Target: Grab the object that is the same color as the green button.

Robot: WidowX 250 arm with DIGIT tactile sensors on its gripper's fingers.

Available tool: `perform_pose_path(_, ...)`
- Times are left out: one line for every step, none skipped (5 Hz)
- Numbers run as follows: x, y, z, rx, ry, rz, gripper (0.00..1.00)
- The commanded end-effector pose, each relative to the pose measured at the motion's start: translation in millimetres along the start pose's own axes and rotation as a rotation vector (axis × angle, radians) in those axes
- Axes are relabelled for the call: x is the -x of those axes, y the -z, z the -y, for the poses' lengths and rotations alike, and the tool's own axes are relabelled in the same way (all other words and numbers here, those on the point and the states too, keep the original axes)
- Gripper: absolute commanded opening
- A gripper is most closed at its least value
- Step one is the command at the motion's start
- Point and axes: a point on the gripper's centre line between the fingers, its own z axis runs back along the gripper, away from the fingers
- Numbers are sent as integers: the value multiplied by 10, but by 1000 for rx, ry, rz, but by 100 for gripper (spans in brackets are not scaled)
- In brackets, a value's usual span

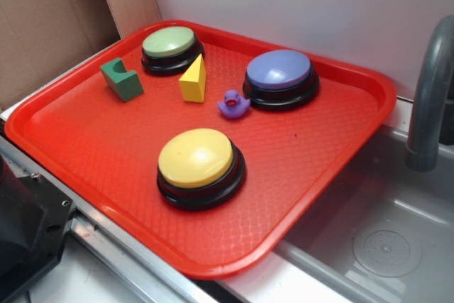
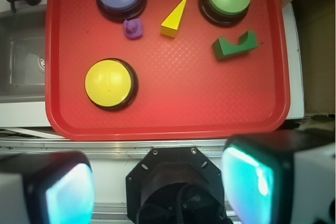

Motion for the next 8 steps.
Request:
perform_pose_path(0, 0, 0, 0, 0, 0, 100)
perform_pose_path(-69, 76, -43, 28, -68, -5, 100)
perform_pose_path(-141, 157, -92, 44, -173, 16, 100)
perform_pose_path(-241, 318, -220, 68, -382, 50, 100)
perform_pose_path(-373, 470, -370, 57, -516, 48, 100)
perform_pose_path(-497, 695, -564, 45, -704, 54, 100)
perform_pose_path(-580, 914, -729, 2, -861, 75, 100)
perform_pose_path(-638, 1135, -873, -19, -977, 87, 100)
